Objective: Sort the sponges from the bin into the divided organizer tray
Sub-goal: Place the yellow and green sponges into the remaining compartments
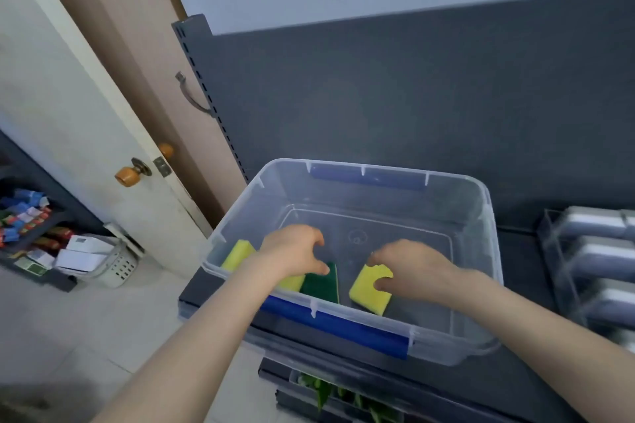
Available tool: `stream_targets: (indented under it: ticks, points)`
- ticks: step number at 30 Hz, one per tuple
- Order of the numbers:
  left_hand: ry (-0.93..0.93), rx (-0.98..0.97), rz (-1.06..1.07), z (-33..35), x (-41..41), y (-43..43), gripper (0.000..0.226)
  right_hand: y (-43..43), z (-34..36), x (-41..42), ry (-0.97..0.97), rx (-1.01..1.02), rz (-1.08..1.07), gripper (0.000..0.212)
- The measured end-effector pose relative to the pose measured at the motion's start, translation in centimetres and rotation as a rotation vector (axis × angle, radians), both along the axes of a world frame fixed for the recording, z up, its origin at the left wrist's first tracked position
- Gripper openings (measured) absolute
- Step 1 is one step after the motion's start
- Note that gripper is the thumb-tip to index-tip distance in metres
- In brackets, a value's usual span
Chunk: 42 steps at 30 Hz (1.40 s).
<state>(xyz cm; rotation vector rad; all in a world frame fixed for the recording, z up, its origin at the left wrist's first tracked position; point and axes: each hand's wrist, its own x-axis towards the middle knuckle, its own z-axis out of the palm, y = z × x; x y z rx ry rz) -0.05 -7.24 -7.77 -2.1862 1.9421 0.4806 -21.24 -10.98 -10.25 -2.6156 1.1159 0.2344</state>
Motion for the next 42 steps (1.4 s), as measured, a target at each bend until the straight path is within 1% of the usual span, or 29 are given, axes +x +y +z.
stream_targets:
  ticks: [4,6,9,12,14,15,17,19,22,24,28,30,33,35,37,39,42]
  points:
    - [0.013,0.148,-0.111,-0.9,-0.3,-2.2,0.063,-0.2,-0.9,2.1,0.199,0.047,0.040,0.040]
    - [0.002,0.223,-0.156,-1.3,-0.4,-2.8,0.061,-0.1,-1.5,3.1,0.275,0.040,0.072,0.048]
    - [-0.027,0.295,-0.208,-1.8,-0.4,-3.2,0.059,0.3,-3.0,4.4,0.370,-0.017,0.058,0.068]
    - [-0.037,0.305,-0.246,-2.4,-0.3,-3.6,0.043,0.3,-4.1,5.6,0.399,-0.067,0.009,0.071]
    - [-0.026,0.311,-0.243,-2.5,-0.2,-3.7,0.044,-0.2,-4.2,5.8,0.379,-0.068,-0.035,0.066]
    - [-0.014,0.309,-0.244,-2.5,-0.1,-3.7,0.045,-0.5,-4.2,5.7,0.357,-0.067,-0.059,0.060]
    - [0.019,0.286,-0.244,-2.5,0.0,-3.9,0.044,-1.0,-3.9,5.1,0.281,-0.054,-0.117,0.043]
    - [0.069,0.219,-0.236,-2.4,0.1,-4.0,0.043,-1.5,-3.4,4.3,0.156,0.011,-0.221,0.033]
    - [0.137,0.068,-0.212,-2.5,0.3,-4.3,0.048,-2.1,-1.6,2.8,-0.019,0.130,-0.408,0.032]
    - [0.202,-0.059,-0.171,-2.5,0.2,-4.4,0.042,-2.4,-0.3,1.8,-0.133,0.137,-0.535,0.033]
    - [0.367,-0.378,-0.043,-1.3,-0.2,-4.4,0.033,-1.1,2.1,-0.1,-0.403,-0.032,-0.739,0.015]
    - [0.439,-0.490,-0.033,-0.3,-0.7,-4.3,0.033,0.5,3.1,-0.9,-0.557,-0.133,-0.847,0.017]
    - [0.552,-0.608,-0.092,1.6,-2.5,-4.0,0.032,2.8,4.4,-2.4,-0.719,-0.289,-0.949,0.023]
    - [0.627,-0.655,-0.163,3.1,-4.4,-3.7,0.031,4.3,5.5,-3.5,-0.820,-0.368,-1.016,0.029]
    - [0.698,-0.672,-0.240,4.3,-6.5,-3.3,0.029,6.0,6.4,-5.0,-0.882,-0.445,-1.079,0.031]
    - [0.770,-0.669,-0.311,5.0,-8.6,-2.8,0.029,7.7,7.1,-6.8,-0.899,-0.501,-1.146,0.028]
    - [0.829,-0.655,-0.422,5.3,-12.0,-2.0,0.030,10.7,7.4,-9.4,-0.954,-0.559,-1.236,0.020]
